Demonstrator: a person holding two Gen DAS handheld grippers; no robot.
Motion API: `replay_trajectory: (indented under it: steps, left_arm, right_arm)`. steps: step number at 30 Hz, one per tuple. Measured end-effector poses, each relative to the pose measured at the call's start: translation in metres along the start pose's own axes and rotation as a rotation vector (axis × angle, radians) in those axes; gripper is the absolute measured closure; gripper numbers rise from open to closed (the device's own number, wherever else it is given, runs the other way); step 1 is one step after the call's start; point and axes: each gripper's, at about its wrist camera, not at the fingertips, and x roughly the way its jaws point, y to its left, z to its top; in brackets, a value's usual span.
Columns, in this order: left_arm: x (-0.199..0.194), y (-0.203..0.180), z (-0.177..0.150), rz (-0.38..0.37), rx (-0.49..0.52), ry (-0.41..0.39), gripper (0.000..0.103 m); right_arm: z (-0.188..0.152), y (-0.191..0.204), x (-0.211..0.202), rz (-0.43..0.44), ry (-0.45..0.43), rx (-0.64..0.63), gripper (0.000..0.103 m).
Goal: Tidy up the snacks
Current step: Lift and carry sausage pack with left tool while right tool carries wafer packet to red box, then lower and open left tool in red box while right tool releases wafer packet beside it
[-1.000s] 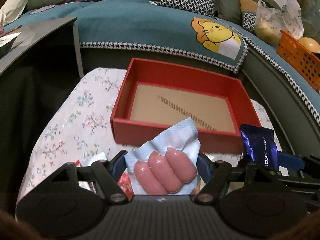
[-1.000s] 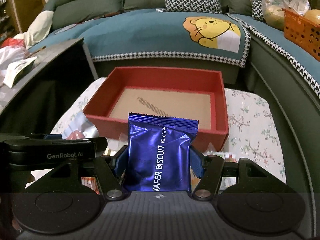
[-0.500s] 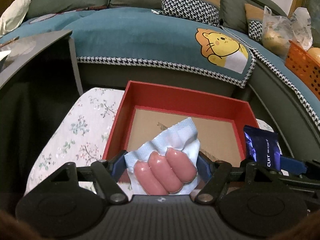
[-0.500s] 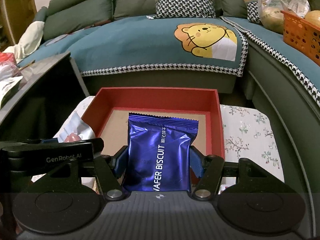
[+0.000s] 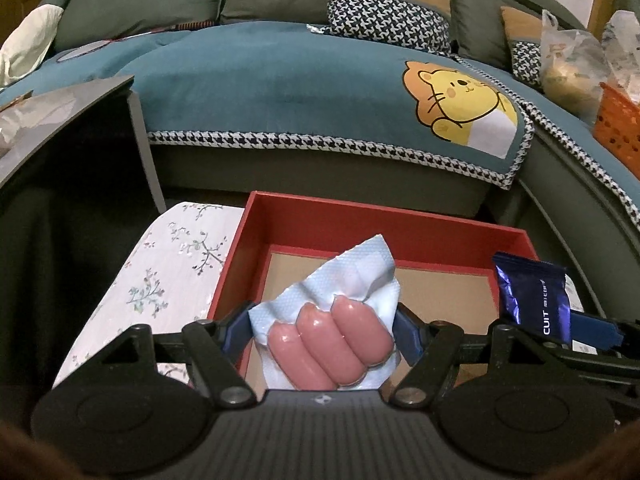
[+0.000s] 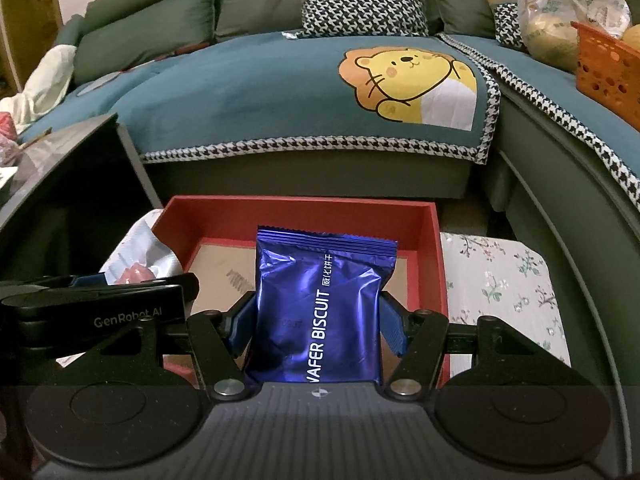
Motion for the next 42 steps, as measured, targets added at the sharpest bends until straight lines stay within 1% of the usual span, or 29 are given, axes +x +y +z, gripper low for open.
replay_trajectory:
  steps: [4, 12, 18, 21, 23, 29, 34, 41, 42]
  left_arm:
    - [0.014, -0.002, 0.006, 0.018, 0.019, -0.005, 0.013]
    - [0.045, 0.002, 0.007, 0.049, 0.024, 0.021, 0.013]
    - [0.067, 0.004, 0.000, 0.071, 0.033, 0.067, 0.013]
    - [0.072, -0.003, -0.004, 0.111, 0.095, 0.054, 0.014]
    - [0.074, -0.007, -0.007, 0.124, 0.113, 0.047, 0.014]
    - [0.074, -0.008, -0.009, 0.146, 0.135, 0.040, 0.014]
    - [0.073, -0.008, -0.009, 0.164, 0.143, 0.040, 0.010]
    - [0.069, -0.003, -0.003, 0.137, 0.101, 0.058, 0.009]
    - [0.067, -0.002, -0.003, 0.133, 0.094, 0.058, 0.008]
  right_arm:
    - [0.005, -0.003, 0.016, 0.004, 0.004, 0.005, 0.034]
    - [0.006, -0.008, 0.048, 0.016, 0.023, 0.024, 0.034]
    - [0.004, -0.011, 0.071, 0.019, 0.061, 0.029, 0.034]
    - [-0.001, -0.012, 0.080, 0.015, 0.084, 0.031, 0.034]
    - [-0.003, -0.015, 0.085, 0.013, 0.096, 0.035, 0.034]
    - [-0.005, -0.012, 0.087, 0.005, 0.104, 0.013, 0.033]
    - [-0.006, -0.012, 0.088, 0.001, 0.099, 0.006, 0.033]
    - [-0.003, -0.011, 0.082, 0.001, 0.075, 0.007, 0.032]
    - [-0.003, -0.011, 0.081, -0.001, 0.069, 0.005, 0.031]
